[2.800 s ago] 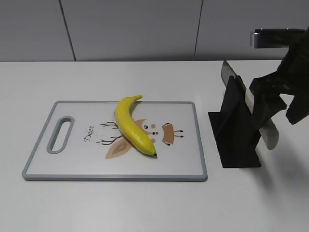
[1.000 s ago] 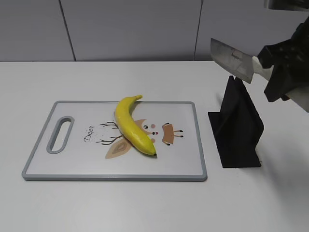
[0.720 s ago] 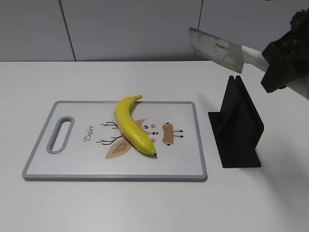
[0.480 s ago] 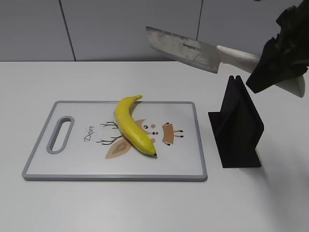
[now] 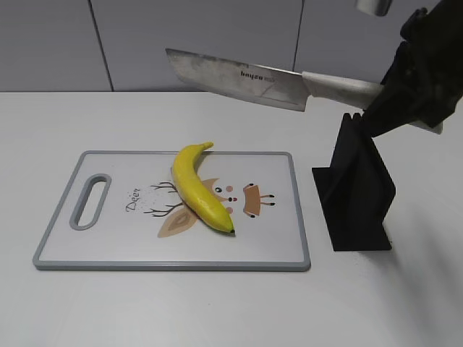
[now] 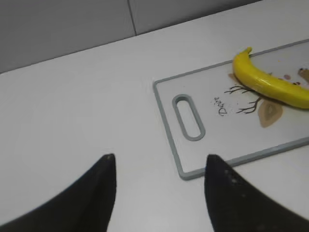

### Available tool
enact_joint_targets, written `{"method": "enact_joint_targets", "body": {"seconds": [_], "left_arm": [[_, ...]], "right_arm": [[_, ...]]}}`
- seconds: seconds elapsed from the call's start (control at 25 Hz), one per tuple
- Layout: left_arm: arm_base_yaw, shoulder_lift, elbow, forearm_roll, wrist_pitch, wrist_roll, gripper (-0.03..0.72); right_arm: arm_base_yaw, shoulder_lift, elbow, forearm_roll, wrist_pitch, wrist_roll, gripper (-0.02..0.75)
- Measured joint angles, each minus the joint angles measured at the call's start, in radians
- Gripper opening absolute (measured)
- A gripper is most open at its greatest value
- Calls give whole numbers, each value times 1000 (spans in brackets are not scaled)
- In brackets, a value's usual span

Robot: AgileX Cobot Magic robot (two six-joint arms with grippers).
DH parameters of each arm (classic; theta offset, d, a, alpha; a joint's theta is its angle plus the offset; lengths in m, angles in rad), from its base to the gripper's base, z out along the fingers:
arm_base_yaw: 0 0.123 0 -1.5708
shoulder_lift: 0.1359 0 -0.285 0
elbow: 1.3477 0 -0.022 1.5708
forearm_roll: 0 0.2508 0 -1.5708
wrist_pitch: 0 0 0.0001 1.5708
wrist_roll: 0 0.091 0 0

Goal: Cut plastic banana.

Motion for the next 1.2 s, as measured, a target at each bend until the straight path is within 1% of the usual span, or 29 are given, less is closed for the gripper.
{"method": "enact_joint_targets", "body": {"seconds": [0.12,0.2,0.36,0.48,0.56,0.68,0.84,0.92,1.08,1.2], "left_arm": [[-15,130,-35,-63,-56,115,557],[-44,209,-64,-87,-68,196,555],[-113,388,-147,-99,-81,324,552],[-157,531,-222,-101,-95,406,552],[-174,625,-279,-105,-98,458,551],[-181,778,-365,-139,-99,569,544],[-183,964,-500,-258,-45,780,541],[-195,1042,-564,-306,-14,882,536],[-223,1184,-664,-330,5,992,533],[-246,1267,-706,-331,13,1031,527]], "right_arm": [[0,34,-12,-8,-1,-42,179],[0,60,-32,-8,-1,-63,179],[0,137,-106,-10,11,-96,179],[0,193,-155,-12,34,-211,179],[0,221,-181,-13,40,-299,179],[0,260,-213,-15,42,-346,179],[0,304,-244,-15,42,-414,179],[0,326,-260,-14,41,-432,179],[0,358,-274,2,36,-462,179],[0,375,-275,31,21,-494,179]]}}
